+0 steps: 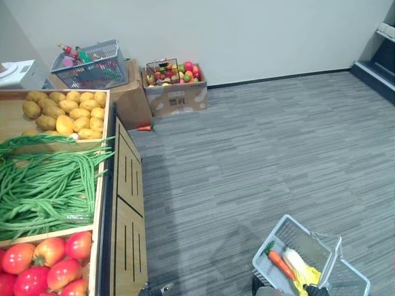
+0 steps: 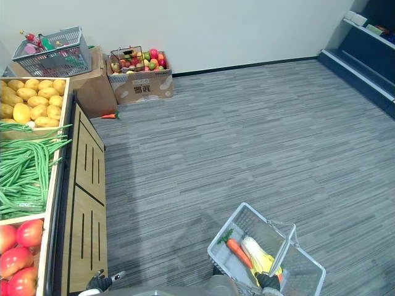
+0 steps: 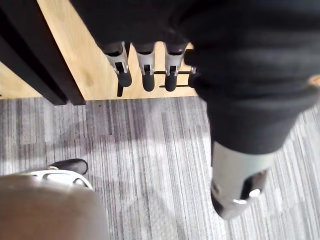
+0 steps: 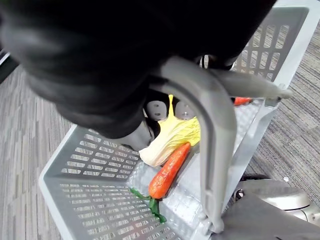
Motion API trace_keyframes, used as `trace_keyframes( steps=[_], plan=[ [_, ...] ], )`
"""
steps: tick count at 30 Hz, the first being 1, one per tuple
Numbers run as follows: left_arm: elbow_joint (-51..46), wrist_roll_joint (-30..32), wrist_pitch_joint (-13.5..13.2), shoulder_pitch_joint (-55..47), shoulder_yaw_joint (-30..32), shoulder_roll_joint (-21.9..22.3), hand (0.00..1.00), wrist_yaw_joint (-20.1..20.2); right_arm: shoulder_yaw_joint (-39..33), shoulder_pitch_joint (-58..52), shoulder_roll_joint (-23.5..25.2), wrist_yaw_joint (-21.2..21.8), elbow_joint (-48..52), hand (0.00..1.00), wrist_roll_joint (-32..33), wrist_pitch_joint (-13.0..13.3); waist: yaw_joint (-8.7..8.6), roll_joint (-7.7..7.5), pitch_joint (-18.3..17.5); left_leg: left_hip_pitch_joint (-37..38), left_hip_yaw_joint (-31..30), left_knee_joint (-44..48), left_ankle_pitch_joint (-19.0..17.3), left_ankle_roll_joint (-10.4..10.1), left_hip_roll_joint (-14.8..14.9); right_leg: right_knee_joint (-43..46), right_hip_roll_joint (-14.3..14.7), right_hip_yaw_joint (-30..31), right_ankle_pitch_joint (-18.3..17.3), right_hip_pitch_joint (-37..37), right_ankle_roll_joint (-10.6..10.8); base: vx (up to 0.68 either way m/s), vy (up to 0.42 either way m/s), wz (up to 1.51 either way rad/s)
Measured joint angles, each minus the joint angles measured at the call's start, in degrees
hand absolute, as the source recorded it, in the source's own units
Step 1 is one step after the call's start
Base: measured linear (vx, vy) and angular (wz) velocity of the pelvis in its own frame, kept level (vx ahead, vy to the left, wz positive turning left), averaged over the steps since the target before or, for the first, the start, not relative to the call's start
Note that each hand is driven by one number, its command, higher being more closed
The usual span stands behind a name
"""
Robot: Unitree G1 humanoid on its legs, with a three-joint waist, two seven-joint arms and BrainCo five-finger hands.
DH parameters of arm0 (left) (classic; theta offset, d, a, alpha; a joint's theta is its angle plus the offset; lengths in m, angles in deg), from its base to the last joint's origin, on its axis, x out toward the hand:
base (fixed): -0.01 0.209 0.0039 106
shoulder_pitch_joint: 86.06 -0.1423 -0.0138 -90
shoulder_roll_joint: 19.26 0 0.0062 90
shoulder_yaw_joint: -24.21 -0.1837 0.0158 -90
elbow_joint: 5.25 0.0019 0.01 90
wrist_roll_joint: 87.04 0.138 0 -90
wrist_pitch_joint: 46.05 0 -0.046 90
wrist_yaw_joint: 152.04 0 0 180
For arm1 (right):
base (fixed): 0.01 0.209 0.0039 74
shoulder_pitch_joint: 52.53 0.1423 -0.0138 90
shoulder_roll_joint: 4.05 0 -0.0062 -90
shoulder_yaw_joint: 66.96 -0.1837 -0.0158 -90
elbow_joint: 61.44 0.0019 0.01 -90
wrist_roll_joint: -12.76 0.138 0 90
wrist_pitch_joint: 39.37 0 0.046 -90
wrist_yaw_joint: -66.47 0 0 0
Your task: Pick vegetable in the basket
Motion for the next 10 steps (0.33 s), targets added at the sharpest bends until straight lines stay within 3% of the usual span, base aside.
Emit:
trace_keyframes(
  steps=[4, 10],
  plan=[
    [0.6, -2.1, 0.0, -0.1, 0.0, -0.1, 0.00, 0.6, -0.6, 0.0, 0.0, 0.9, -1.1, 1.00, 0.8, -0.2, 0.20, -0.13, -0.4, 0.0, -1.4, 0.0, 0.0, 0.0, -0.4, -3.8, -0.2, -0.5, 0.7, 2.0, 1.1, -0.01, -0.007, 0.01],
    [1.7, -5.5, 0.0, -0.3, 0.0, 0.0, 0.00, 1.9, -1.0, 0.1, -0.6, 1.2, -2.8, 1.00, 0.8, -0.8, 0.25, 0.44, -1.4, 0.0, -3.0, 0.0, -0.1, -0.2, 0.3, -8.9, 1.0, -1.8, 3.1, 4.8, 0.7, -0.02, -0.049, 0.06]
  ],
)
